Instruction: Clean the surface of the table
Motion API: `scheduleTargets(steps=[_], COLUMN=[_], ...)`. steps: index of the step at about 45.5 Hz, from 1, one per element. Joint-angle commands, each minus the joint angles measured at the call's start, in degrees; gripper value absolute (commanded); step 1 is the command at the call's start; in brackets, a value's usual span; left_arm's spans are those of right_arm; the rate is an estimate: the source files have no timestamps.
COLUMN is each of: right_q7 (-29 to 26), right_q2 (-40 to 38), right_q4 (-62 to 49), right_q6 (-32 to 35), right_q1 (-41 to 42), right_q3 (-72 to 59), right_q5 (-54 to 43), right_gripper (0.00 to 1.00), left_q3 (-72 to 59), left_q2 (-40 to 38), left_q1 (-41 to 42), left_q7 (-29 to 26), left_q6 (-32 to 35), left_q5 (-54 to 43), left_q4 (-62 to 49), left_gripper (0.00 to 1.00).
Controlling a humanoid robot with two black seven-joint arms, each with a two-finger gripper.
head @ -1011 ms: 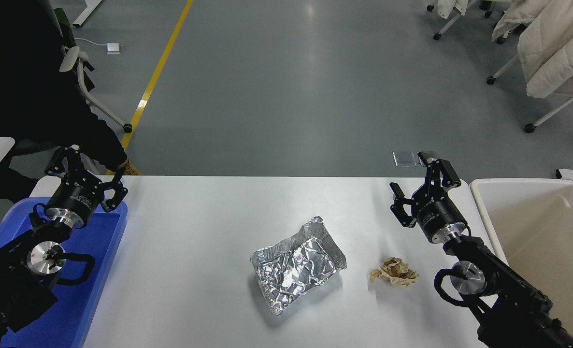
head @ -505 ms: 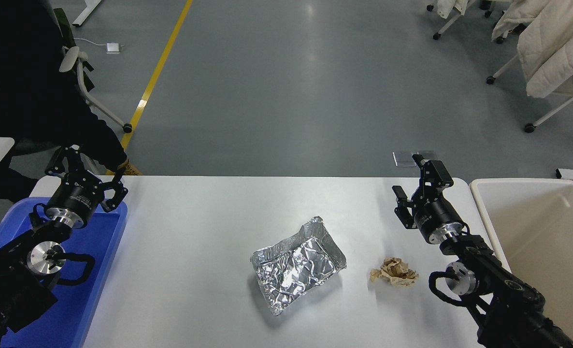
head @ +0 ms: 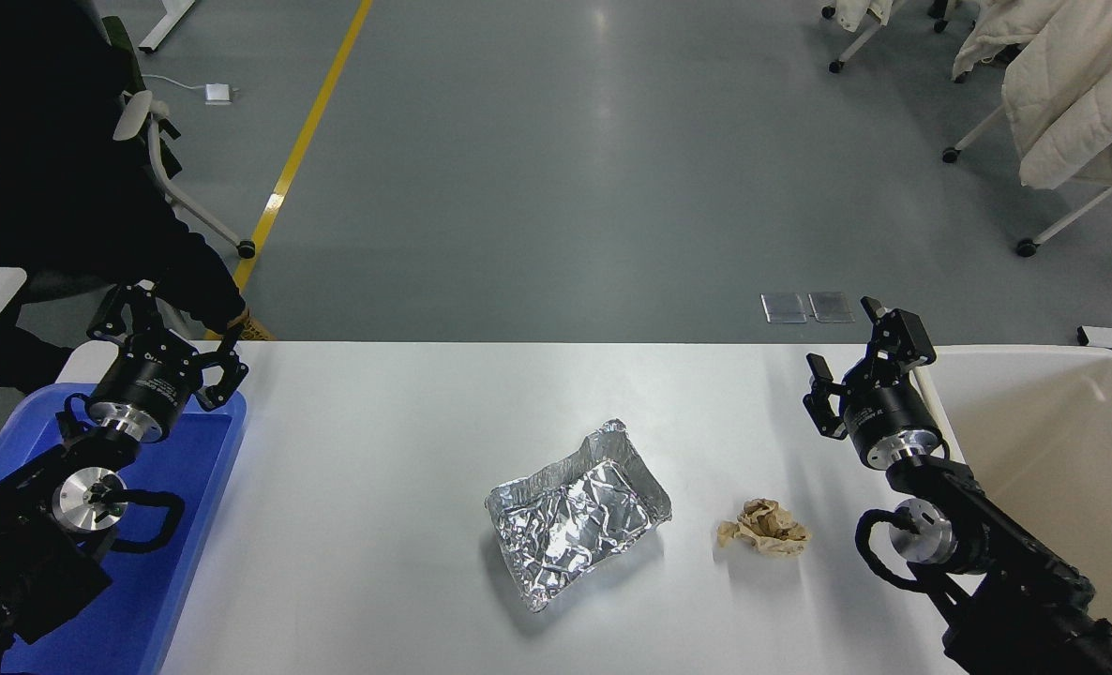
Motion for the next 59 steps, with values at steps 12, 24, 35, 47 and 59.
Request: scheduleTargets(steps=[12,24,35,47,59], right_q7=[-6.95,-22.32,-40.17,-41.41,-40.97], right_q2=[-26.63,-36.56,-36.83,-32.09,-25.24], right_q4=[22.57,40.05,46.75,49.91,49.47], right_q6=[-1.03,-0.5,-0.86,-3.23,-6.04], right_q1=[5.67,14.9,17.28,17.89,17.54], right_q3=[-32.76,-50.69,-52.2,-49.3,-47.01], right_q5=[-15.18,-18.63,-4.14,13.0,19.35], right_gripper=[1.0,1.0,1.0,1.0,1.0], left_q3=[0.0,0.0,0.0,0.0,0.0], left_q2=[0.01,0.01,0.01,0.01,0.01], left_q1=[0.0,0.0,0.0,0.0,0.0], left_q7=[0.02,0.02,0.02,0.1,0.02], left_q6=[0.0,-0.09,0.0,-0.09,-0.18], left_q5=[0.0,0.0,0.0,0.0,0.0], left_q4=[0.0,0.0,0.0,0.0,0.0], left_gripper=[1.0,1.0,1.0,1.0,1.0])
